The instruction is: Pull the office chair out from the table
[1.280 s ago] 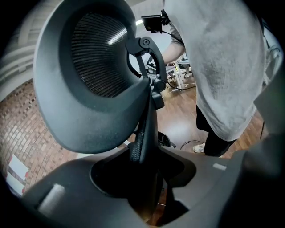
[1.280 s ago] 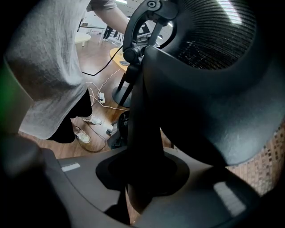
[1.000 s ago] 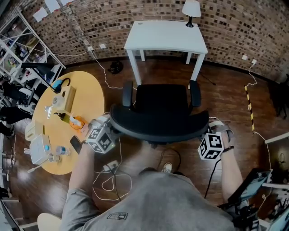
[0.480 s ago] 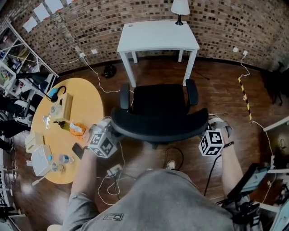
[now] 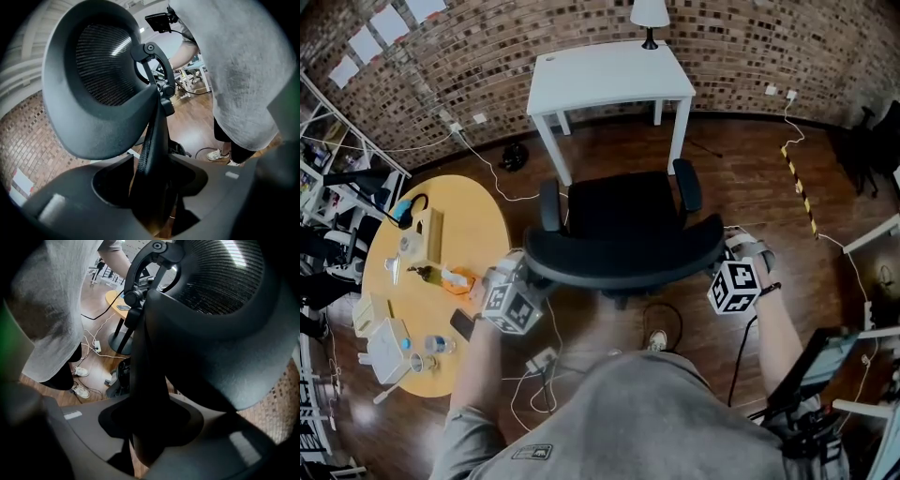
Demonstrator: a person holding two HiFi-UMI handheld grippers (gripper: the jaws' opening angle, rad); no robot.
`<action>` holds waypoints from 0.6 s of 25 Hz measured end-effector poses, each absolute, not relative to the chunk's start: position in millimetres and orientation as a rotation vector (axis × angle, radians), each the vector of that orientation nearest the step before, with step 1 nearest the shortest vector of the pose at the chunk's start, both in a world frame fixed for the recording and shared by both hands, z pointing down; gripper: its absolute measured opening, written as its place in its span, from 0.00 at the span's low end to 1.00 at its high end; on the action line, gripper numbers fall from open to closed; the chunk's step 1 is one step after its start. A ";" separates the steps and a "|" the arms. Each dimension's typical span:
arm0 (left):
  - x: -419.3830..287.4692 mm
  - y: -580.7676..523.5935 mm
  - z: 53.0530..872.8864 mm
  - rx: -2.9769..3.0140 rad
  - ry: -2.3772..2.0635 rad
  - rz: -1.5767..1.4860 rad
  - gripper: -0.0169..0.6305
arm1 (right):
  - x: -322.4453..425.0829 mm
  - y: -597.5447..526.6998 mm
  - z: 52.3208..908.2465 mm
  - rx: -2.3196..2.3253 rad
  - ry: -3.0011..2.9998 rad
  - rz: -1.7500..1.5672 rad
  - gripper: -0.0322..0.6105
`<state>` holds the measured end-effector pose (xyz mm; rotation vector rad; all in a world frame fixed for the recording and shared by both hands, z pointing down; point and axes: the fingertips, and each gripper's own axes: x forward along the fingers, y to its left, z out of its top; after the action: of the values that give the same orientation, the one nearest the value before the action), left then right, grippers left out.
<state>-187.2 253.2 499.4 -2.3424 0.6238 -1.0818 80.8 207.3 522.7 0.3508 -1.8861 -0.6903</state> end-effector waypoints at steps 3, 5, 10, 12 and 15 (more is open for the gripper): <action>-185.6 253.2 494.4 -2.393 0.700 -1.004 0.42 | 79.3 208.4 524.7 0.396 -1.914 -0.656 0.41; -186.6 252.1 486.8 -2.418 0.792 -0.920 0.51 | 76.3 207.7 524.7 0.459 -1.941 -0.635 0.56; -193.7 254.4 467.6 -2.407 0.964 -0.756 0.61 | 75.3 200.5 496.7 0.720 -2.045 -0.646 0.68; -201.0 258.9 456.9 -2.424 1.033 -0.685 0.61 | 77.9 203.8 484.5 0.800 -2.072 -0.649 0.70; -206.9 270.5 437.6 -2.459 1.102 -0.479 0.61 | 80.4 222.3 476.8 0.856 -2.117 -0.608 0.64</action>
<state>-206.9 270.5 437.6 -2.4590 1.1021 -0.4790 80.4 222.3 476.8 0.8561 -2.1165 -0.6081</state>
